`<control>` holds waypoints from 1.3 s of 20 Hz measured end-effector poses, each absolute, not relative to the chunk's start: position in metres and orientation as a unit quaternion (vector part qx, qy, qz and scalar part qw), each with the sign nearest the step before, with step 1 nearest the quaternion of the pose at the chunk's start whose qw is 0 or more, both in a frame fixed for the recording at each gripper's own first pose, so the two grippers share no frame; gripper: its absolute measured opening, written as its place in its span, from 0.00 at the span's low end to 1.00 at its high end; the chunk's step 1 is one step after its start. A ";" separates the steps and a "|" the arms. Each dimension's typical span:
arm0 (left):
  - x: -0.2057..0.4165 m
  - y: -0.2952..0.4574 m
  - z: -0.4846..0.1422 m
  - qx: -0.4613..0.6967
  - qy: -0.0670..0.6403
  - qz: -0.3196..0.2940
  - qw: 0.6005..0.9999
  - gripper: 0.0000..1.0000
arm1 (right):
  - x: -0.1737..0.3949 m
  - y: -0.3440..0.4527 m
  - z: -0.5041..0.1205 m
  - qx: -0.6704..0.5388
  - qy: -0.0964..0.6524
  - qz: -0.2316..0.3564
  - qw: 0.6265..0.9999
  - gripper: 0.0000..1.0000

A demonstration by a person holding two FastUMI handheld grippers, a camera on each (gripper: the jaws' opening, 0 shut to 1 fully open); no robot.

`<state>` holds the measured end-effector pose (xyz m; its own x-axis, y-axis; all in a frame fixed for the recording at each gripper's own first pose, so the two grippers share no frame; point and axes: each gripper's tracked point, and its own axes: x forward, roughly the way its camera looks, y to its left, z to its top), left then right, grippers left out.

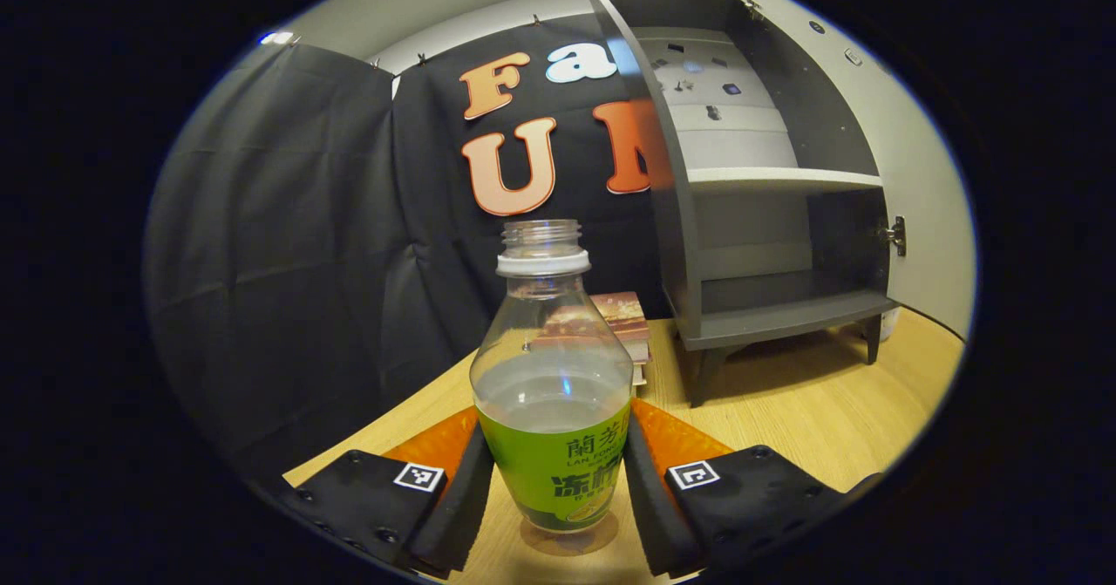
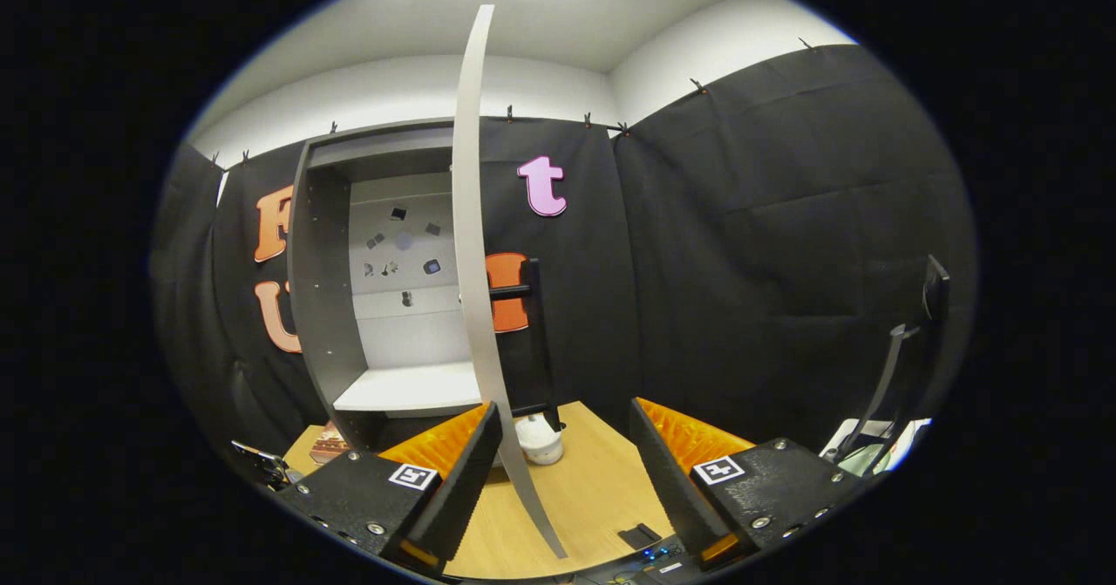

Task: Open the cabinet door with the right hand, grasp the bottle in the cabinet with the left hand and place it on the coaster, then close the cabinet door with the right hand.

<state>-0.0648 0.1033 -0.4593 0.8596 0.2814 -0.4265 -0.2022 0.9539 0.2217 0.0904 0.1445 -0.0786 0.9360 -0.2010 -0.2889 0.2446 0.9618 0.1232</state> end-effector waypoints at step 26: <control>-0.122 0.105 -0.461 0.051 0.309 0.117 0.942 0.91 | 0.092 0.108 -0.075 0.030 0.122 -0.088 0.988 0.92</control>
